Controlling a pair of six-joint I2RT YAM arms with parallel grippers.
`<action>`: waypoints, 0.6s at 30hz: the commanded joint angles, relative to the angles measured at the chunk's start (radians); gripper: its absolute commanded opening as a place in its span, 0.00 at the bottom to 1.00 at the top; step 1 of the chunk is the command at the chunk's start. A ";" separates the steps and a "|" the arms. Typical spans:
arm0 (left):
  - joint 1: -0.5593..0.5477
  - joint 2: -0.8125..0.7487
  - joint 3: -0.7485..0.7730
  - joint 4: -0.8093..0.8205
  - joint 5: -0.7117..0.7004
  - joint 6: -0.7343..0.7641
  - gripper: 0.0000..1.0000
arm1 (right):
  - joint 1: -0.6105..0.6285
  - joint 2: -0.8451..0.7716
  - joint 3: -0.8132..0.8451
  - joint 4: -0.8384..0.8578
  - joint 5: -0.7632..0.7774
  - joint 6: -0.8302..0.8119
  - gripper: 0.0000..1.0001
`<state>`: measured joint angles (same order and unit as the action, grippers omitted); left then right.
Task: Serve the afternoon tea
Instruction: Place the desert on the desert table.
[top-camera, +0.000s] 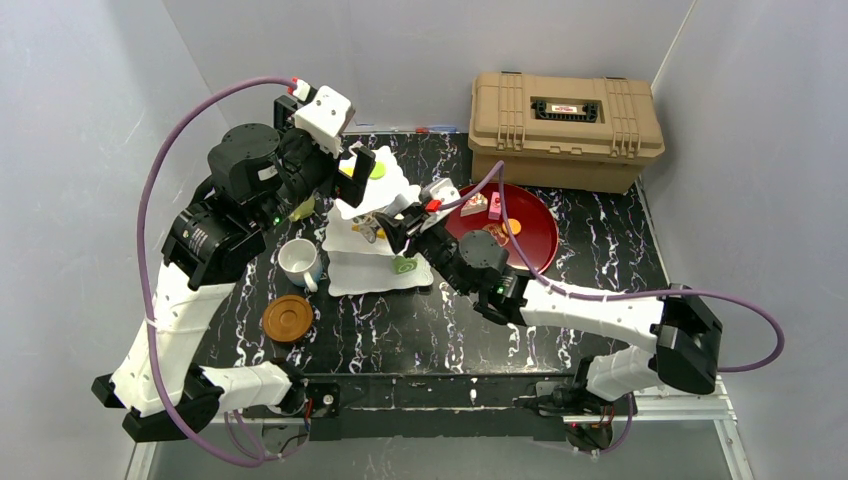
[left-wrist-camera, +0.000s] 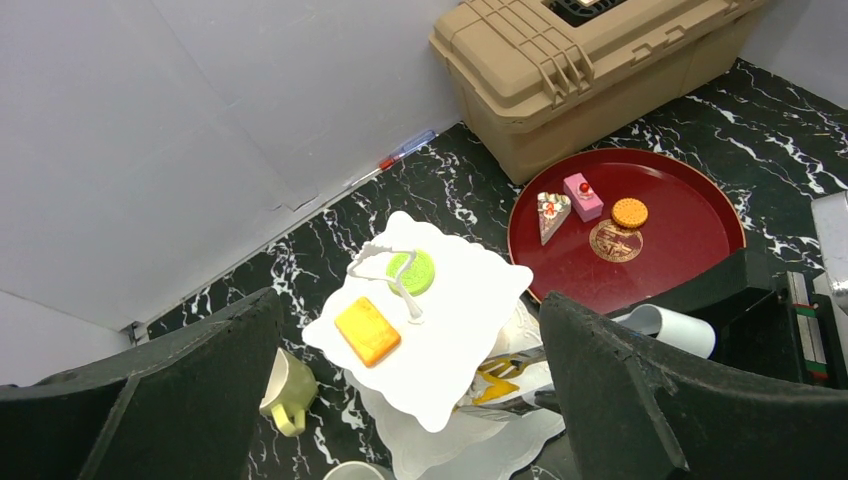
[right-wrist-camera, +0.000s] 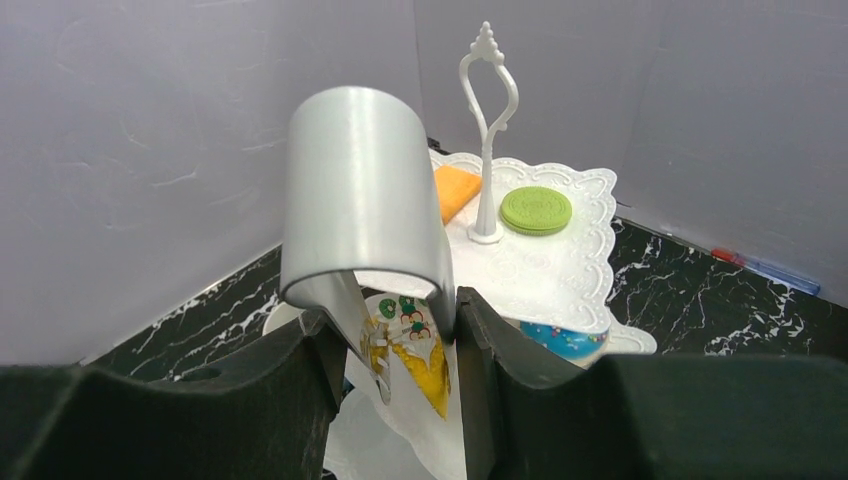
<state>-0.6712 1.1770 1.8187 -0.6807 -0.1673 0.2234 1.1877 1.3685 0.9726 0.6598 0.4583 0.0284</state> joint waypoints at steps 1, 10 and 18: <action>0.005 -0.019 -0.003 0.018 0.016 -0.009 0.99 | 0.007 0.019 0.014 0.182 0.055 0.010 0.25; 0.004 -0.008 0.007 0.020 0.032 -0.003 0.99 | 0.027 0.075 -0.034 0.282 0.119 -0.006 0.27; 0.003 -0.002 0.019 0.021 0.035 0.004 0.99 | 0.029 0.118 -0.061 0.350 0.166 -0.021 0.31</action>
<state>-0.6712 1.1778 1.8187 -0.6807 -0.1421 0.2241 1.2114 1.4788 0.9100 0.8635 0.5743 0.0242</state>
